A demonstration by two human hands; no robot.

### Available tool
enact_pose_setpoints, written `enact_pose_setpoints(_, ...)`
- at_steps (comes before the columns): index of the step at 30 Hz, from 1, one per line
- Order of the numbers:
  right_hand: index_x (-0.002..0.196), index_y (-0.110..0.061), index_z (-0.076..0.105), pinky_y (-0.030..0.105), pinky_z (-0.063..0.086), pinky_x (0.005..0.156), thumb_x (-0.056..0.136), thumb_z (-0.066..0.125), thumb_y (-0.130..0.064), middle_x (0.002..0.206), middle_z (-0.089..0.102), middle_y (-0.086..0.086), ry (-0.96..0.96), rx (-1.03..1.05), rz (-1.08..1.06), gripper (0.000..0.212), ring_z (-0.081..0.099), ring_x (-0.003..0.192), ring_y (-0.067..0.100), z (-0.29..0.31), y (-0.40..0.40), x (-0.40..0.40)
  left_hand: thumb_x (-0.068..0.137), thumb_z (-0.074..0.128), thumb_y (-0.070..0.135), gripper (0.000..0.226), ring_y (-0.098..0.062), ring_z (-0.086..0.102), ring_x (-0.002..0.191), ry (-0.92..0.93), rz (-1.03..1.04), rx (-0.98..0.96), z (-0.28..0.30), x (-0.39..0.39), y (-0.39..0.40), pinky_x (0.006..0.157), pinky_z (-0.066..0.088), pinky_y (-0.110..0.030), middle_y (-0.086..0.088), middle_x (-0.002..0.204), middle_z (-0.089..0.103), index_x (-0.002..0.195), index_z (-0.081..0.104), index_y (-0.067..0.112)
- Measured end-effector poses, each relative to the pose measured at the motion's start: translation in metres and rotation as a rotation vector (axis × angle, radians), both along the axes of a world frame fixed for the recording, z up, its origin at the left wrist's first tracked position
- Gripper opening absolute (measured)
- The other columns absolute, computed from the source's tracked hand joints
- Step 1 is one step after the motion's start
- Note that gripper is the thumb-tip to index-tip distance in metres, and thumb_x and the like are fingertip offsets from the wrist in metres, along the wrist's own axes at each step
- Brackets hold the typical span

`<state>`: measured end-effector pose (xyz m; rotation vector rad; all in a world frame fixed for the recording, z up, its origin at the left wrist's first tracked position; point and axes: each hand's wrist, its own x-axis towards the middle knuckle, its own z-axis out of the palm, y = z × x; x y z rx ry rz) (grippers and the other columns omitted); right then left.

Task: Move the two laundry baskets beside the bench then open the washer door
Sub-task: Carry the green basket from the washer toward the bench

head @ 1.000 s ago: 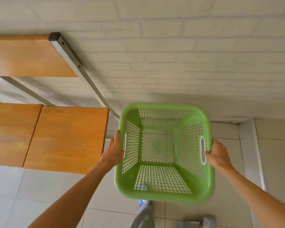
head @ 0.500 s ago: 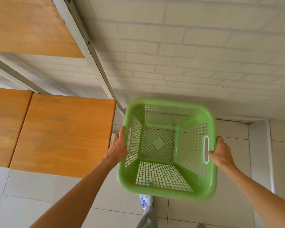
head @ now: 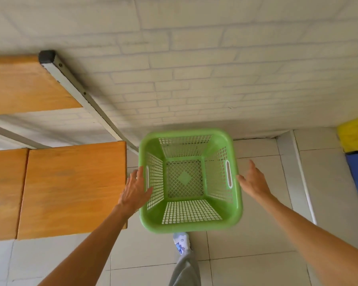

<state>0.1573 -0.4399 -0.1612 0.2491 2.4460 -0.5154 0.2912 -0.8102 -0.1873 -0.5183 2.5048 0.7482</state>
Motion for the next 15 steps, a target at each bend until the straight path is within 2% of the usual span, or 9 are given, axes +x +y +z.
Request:
enact_pose_setpoints(3, 0.16, -0.005, 0.014, 0.051, 0.045, 0.108, 0.099, 0.06, -0.03, 0.149, 0.045, 0.025, -0.007, -0.034, -0.077, 0.079, 0.05, 0.133, 0.041, 0.025, 0.018, 0.015, 0.085, 0.071, 0.043, 0.093, -0.039, 0.042, 0.137, 0.008, -0.132, -0.079, 0.036, -0.009, 0.022, 0.106, 0.045, -0.056, -0.02, 0.154, 0.034, 0.156, 0.019, 0.012)
enact_pose_setpoints(7, 0.158, -0.005, 0.021, 0.05, 0.039, 0.113, 0.101, 0.054, -0.037, 0.156, 0.038, 0.021, 0.002, -0.026, -0.121, 0.073, 0.042, 0.14, 0.038, 0.047, 0.065, 0.048, 0.086, 0.063, 0.057, 0.094, -0.036, 0.037, 0.142, 0.03, -0.295, -0.147, 0.068, -0.011, 0.084, 0.113, 0.038, -0.054, -0.017, 0.159, 0.028, 0.157, 0.018, 0.014)
enact_pose_setpoints(10, 0.155, -0.009, 0.029, 0.053, 0.039, 0.111, 0.103, 0.046, -0.045, 0.156, 0.038, 0.015, 0.004, 0.048, -0.114, 0.066, 0.04, 0.141, 0.036, 0.061, 0.124, 0.085, 0.087, 0.055, 0.065, 0.094, -0.034, 0.029, 0.146, 0.016, -0.473, -0.194, 0.079, -0.007, 0.148, 0.118, 0.03, -0.053, -0.014, 0.162, 0.023, 0.158, 0.015, 0.018)
enact_pose_setpoints(15, 0.152, -0.016, 0.035, 0.052, 0.039, 0.109, 0.103, 0.034, -0.055, 0.153, 0.041, 0.011, -0.023, 0.194, -0.136, 0.062, 0.04, 0.139, 0.035, 0.083, 0.247, 0.175, 0.086, 0.047, 0.071, 0.092, -0.032, 0.028, 0.147, 0.072, -0.744, -0.226, 0.099, 0.007, 0.273, 0.119, 0.026, -0.05, -0.013, 0.161, 0.027, 0.157, 0.021, 0.017)
